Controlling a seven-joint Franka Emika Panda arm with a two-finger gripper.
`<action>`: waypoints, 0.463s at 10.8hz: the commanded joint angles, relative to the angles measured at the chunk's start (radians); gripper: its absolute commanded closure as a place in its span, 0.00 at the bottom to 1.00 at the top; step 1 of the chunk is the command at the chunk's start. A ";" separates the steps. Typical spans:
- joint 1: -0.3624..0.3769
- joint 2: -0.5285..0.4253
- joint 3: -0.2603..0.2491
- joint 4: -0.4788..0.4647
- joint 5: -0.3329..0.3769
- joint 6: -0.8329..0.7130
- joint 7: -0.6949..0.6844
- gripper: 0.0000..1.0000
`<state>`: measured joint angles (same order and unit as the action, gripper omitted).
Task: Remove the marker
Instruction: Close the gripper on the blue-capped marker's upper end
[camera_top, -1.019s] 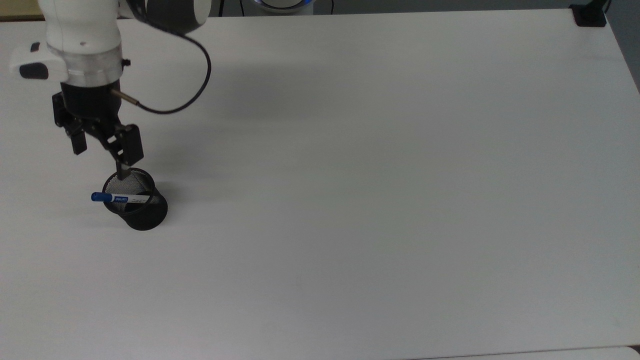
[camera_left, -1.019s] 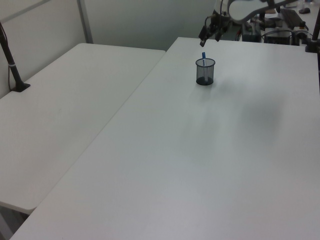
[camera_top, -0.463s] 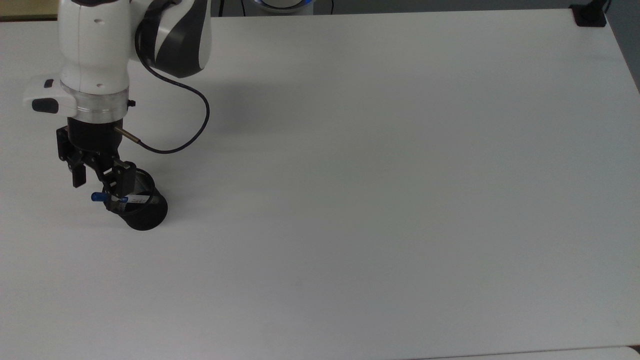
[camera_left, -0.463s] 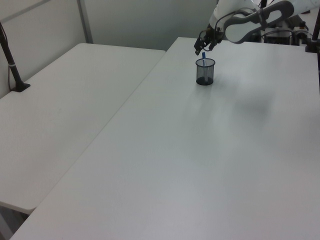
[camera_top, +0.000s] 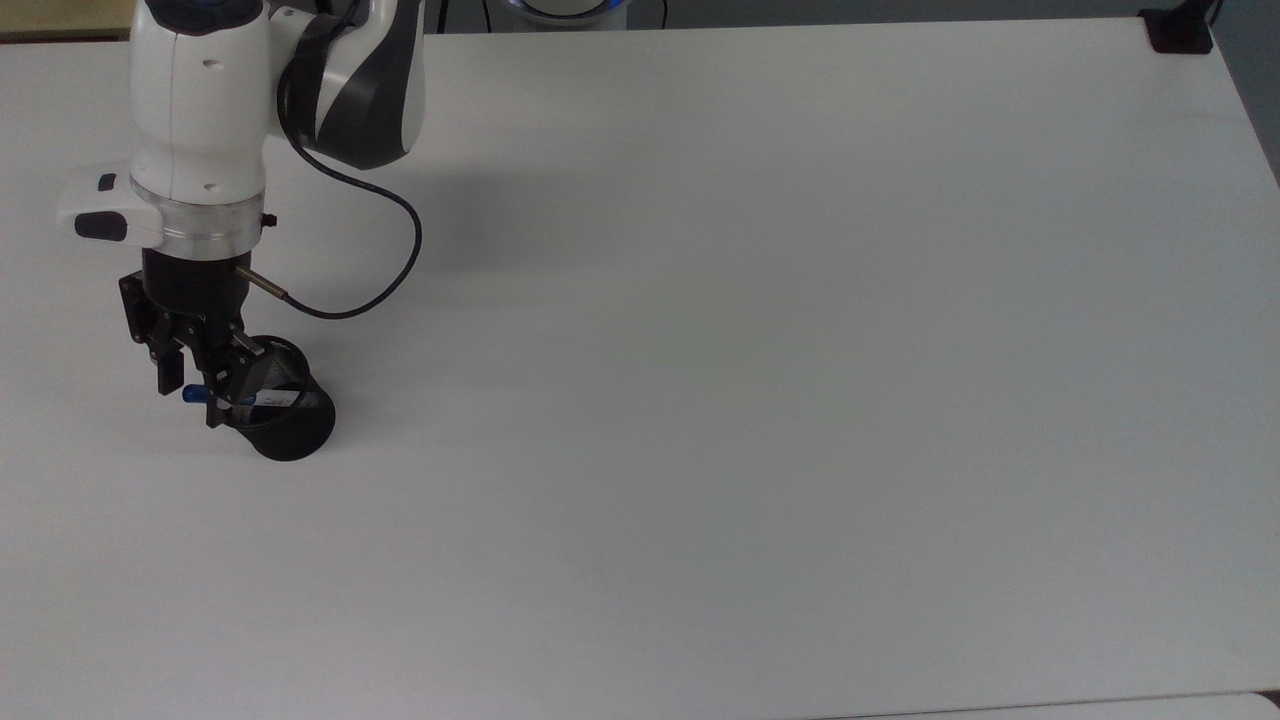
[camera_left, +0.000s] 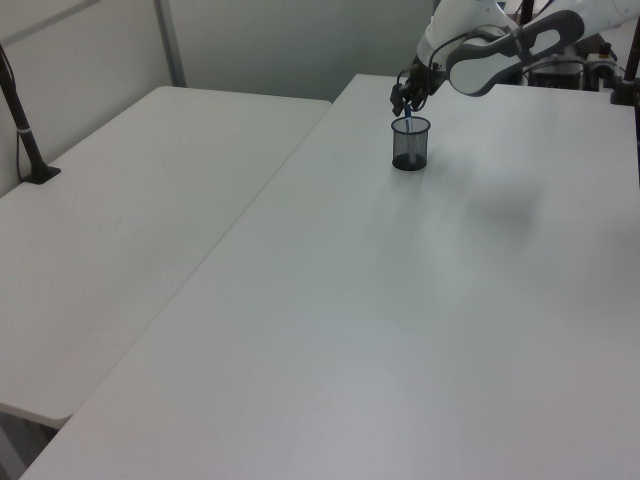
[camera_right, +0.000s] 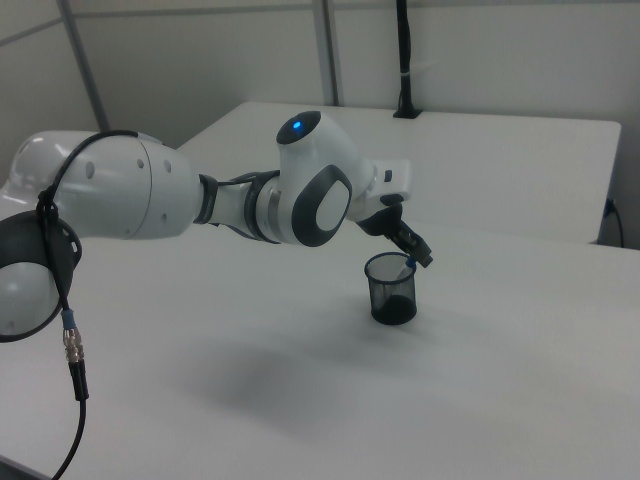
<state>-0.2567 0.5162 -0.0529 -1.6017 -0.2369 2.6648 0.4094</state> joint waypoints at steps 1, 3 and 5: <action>0.011 0.001 -0.015 0.000 -0.022 0.027 0.029 0.53; 0.011 0.001 -0.015 0.000 -0.022 0.027 0.028 0.58; 0.011 -0.001 -0.015 0.000 -0.022 0.027 0.026 0.63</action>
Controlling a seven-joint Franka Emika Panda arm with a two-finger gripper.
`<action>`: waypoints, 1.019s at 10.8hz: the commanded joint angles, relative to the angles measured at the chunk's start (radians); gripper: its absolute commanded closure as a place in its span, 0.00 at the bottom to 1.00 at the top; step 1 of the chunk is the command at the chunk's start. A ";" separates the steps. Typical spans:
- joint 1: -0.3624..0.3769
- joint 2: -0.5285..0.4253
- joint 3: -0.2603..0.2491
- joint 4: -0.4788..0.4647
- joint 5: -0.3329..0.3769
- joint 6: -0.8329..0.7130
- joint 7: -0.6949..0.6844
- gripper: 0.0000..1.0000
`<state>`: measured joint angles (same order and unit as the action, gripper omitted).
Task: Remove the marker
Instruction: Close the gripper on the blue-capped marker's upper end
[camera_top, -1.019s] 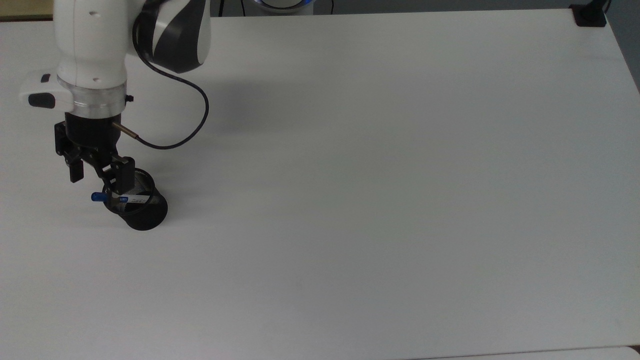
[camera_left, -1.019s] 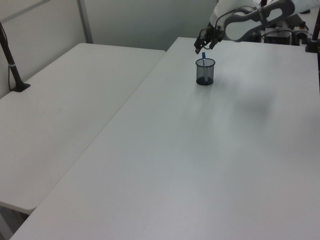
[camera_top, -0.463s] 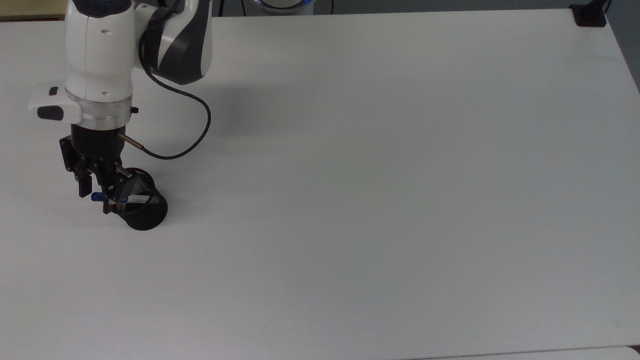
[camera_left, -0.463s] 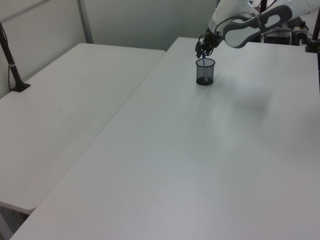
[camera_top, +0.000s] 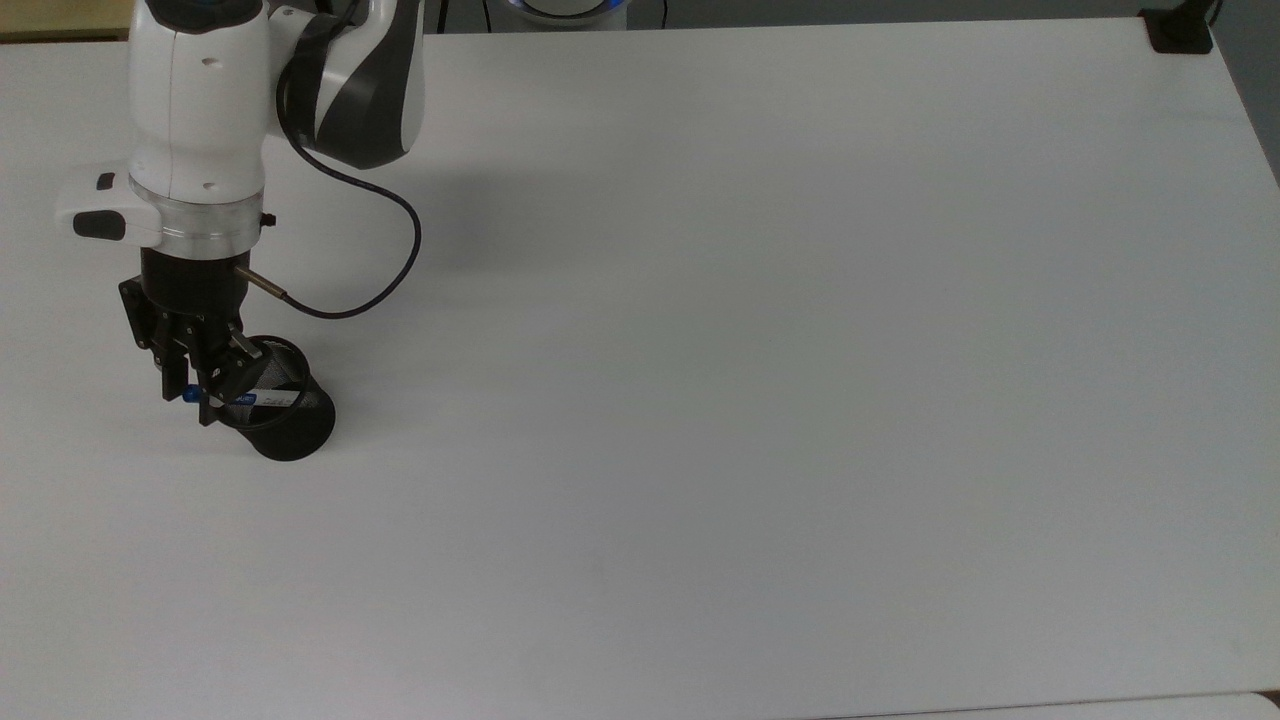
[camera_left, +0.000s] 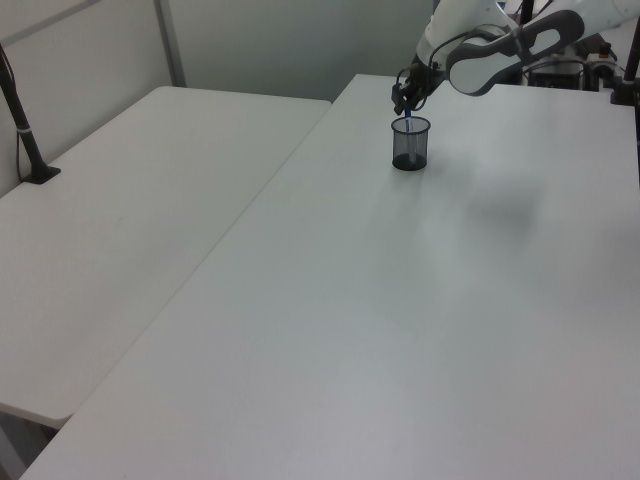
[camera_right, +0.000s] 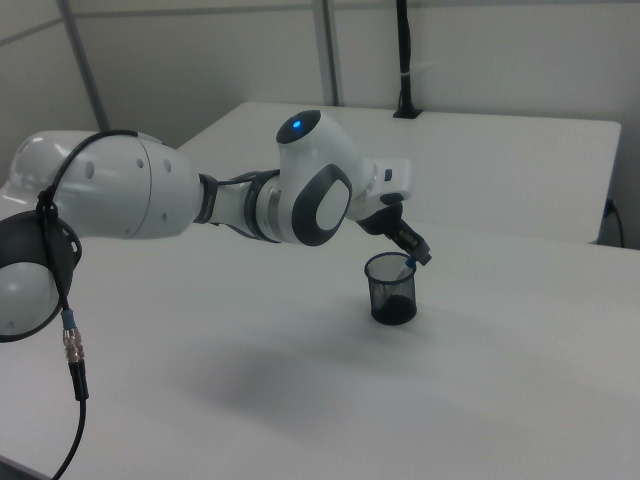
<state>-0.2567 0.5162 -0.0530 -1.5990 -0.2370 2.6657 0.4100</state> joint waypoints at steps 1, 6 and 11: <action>0.011 -0.002 -0.015 -0.002 -0.022 0.026 0.026 0.66; 0.010 -0.011 -0.015 -0.002 -0.021 0.025 0.026 0.80; 0.011 -0.027 -0.015 -0.002 -0.019 0.020 0.026 0.86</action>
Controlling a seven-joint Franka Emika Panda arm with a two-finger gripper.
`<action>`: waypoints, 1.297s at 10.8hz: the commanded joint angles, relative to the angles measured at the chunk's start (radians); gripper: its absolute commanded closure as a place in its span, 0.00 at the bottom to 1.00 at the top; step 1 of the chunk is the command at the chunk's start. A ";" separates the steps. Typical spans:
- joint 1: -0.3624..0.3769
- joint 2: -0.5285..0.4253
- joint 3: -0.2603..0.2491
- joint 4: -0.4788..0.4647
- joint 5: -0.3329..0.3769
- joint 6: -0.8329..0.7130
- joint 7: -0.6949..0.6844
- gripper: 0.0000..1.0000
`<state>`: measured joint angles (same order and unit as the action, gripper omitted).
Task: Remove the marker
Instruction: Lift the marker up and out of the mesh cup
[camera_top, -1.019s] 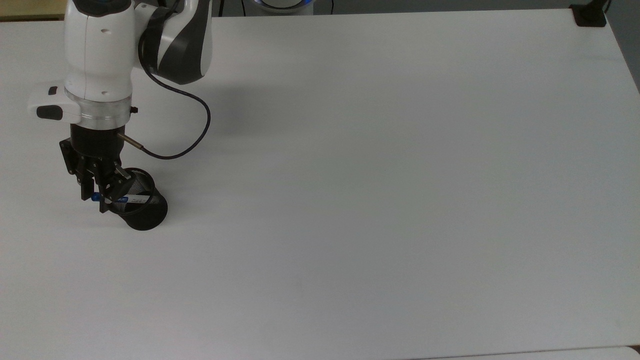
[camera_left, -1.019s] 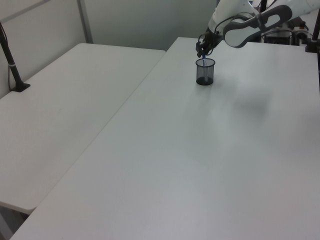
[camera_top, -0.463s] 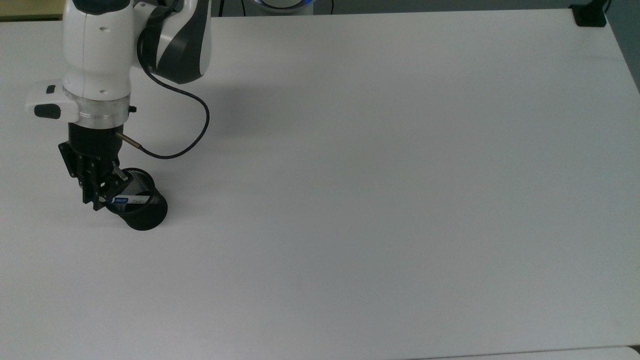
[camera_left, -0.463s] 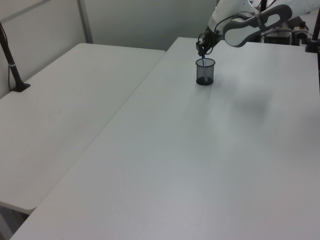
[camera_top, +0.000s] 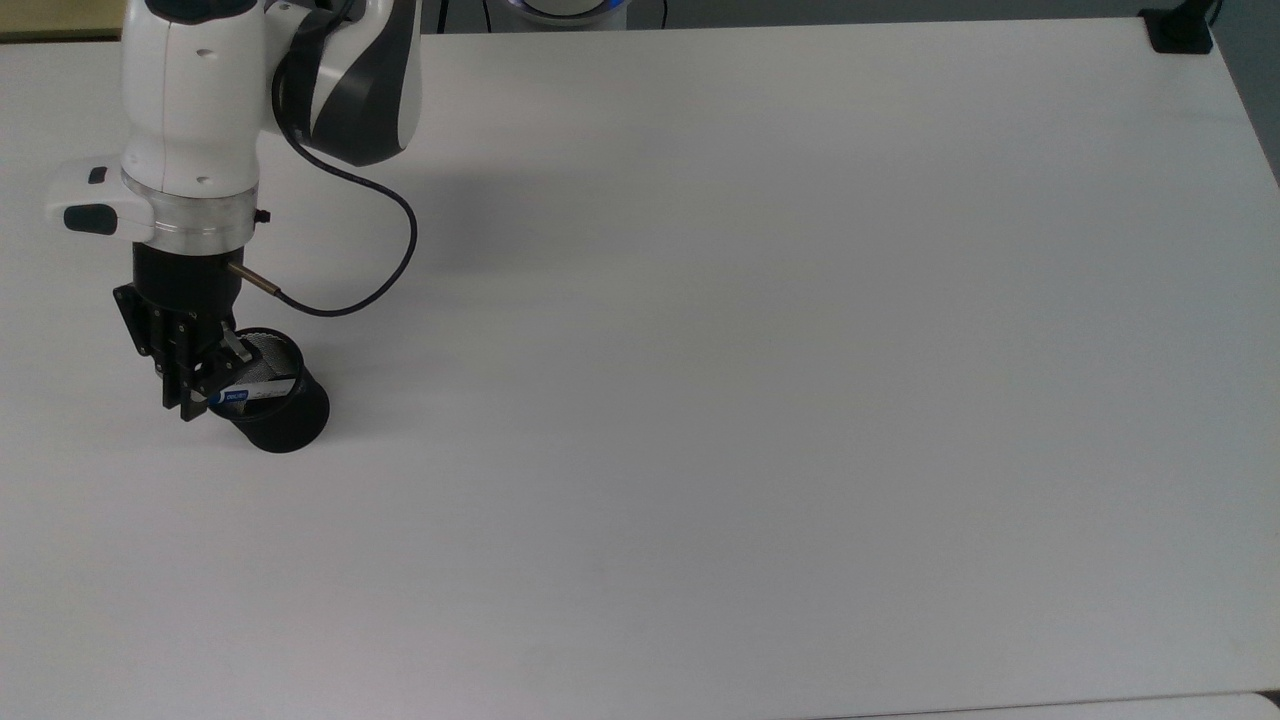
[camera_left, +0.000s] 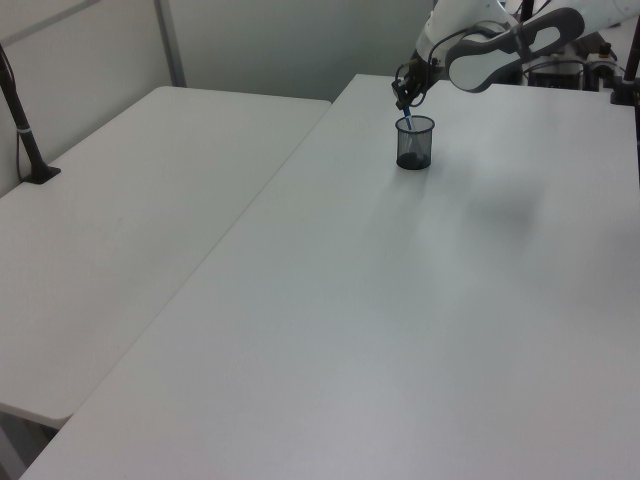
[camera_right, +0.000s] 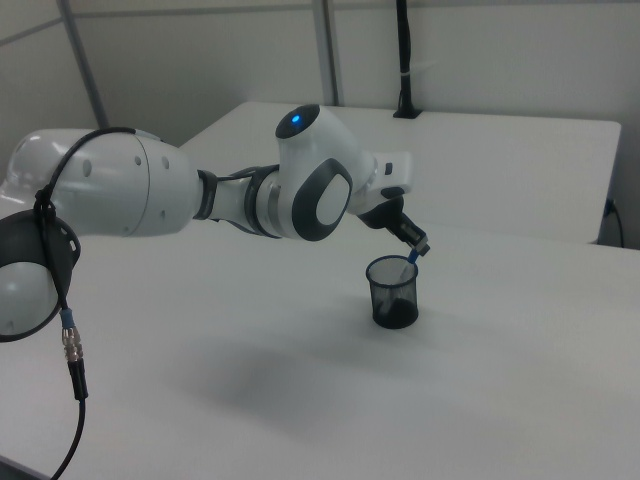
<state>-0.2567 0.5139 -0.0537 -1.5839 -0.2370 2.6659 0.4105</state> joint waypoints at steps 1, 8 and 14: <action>0.013 -0.032 -0.014 -0.018 -0.015 0.019 0.027 0.86; 0.045 -0.208 -0.002 -0.008 -0.004 0.011 0.131 0.85; 0.279 -0.201 0.000 -0.050 0.001 -0.078 0.160 0.85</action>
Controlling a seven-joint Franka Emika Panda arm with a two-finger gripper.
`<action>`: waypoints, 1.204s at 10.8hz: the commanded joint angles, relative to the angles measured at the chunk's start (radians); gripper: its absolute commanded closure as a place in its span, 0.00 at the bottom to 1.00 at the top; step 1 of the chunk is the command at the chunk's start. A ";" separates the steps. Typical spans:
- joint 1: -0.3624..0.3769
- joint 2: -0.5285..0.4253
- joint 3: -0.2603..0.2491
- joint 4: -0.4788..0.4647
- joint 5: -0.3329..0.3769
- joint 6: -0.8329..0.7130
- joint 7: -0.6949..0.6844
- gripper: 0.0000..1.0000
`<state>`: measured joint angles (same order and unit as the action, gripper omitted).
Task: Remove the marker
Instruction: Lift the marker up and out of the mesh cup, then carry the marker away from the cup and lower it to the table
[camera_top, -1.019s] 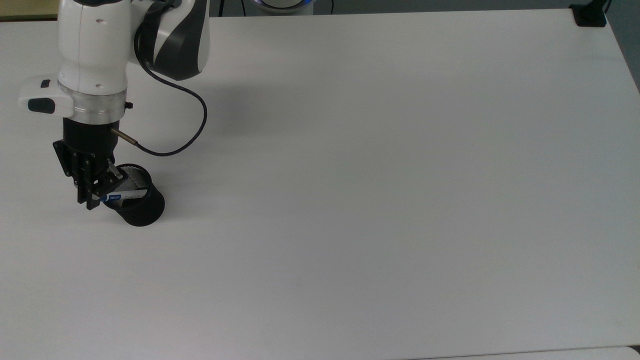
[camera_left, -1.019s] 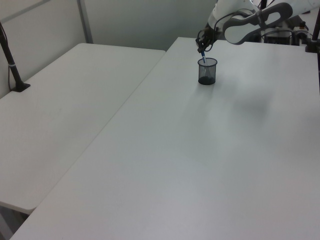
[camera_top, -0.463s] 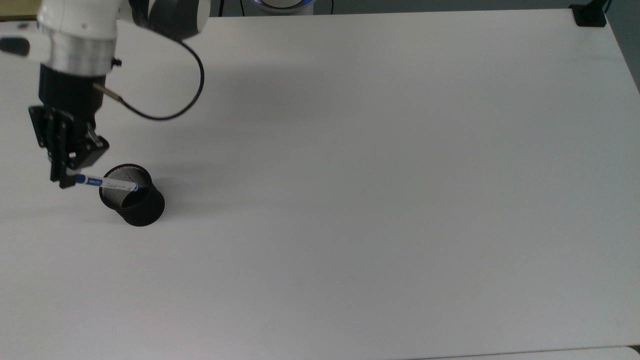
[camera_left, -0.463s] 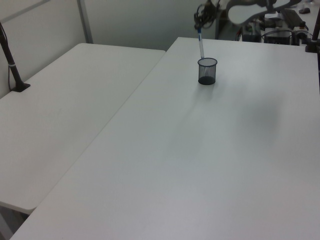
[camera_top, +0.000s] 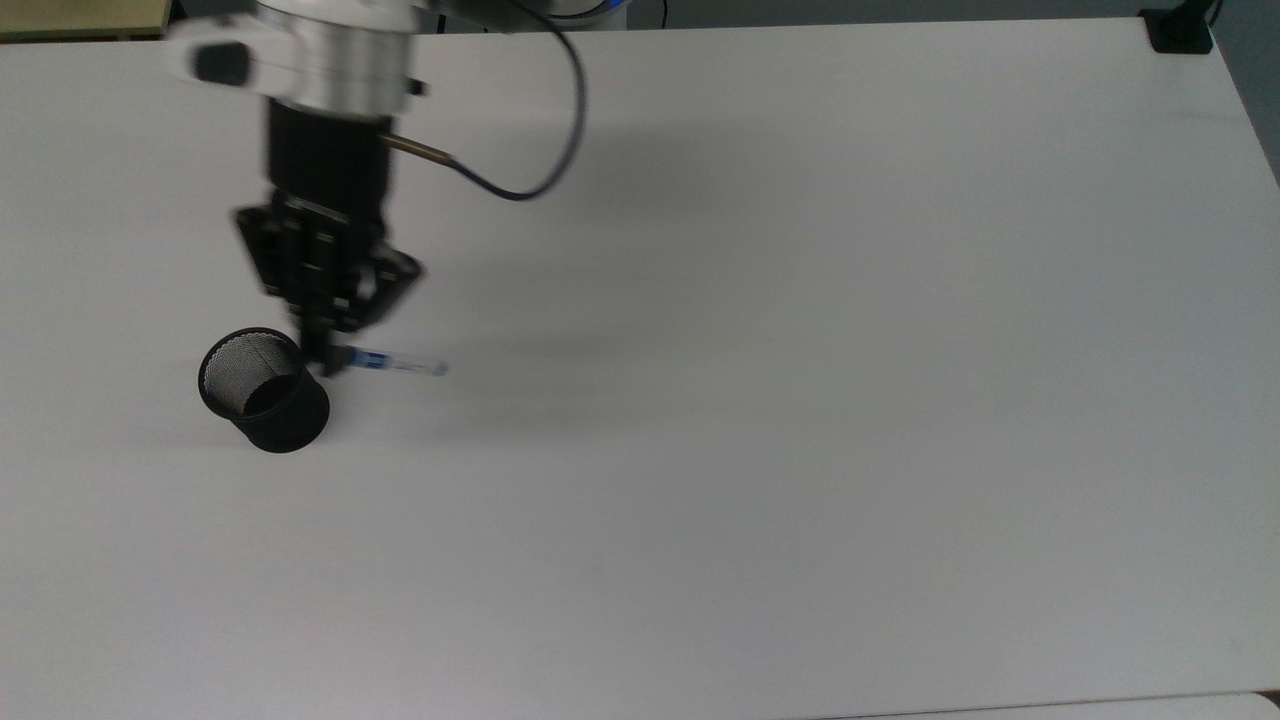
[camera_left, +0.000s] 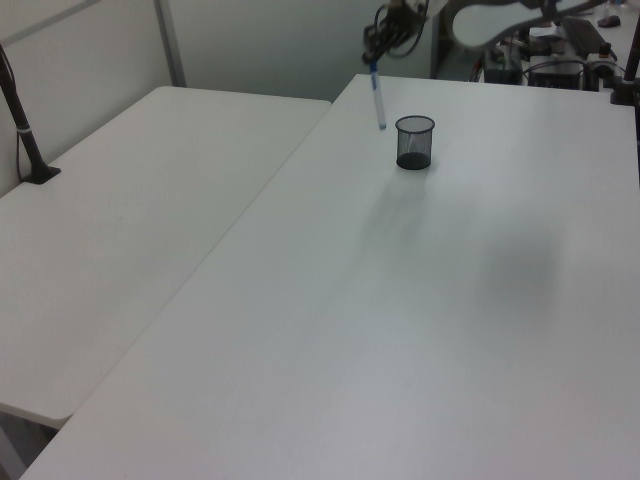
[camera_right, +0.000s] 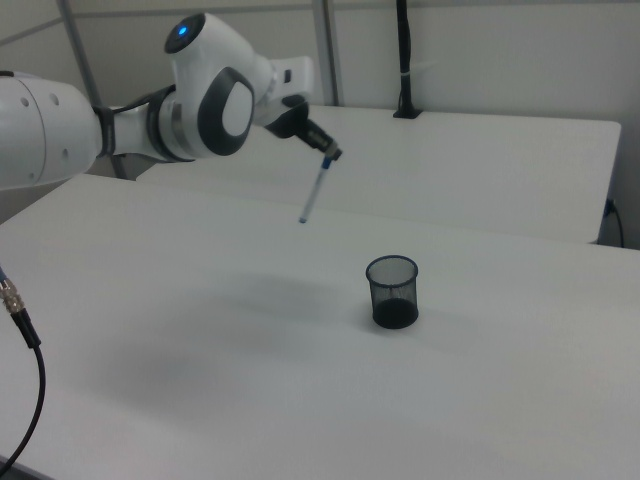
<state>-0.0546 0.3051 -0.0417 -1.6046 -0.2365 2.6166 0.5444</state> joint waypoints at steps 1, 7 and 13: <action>0.111 0.034 -0.012 -0.023 0.003 -0.050 0.025 0.85; 0.225 0.091 -0.010 -0.023 0.071 -0.271 0.017 0.79; 0.265 0.094 -0.009 0.001 0.085 -0.390 0.023 0.23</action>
<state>0.1981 0.4327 -0.0386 -1.6285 -0.1678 2.3309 0.5621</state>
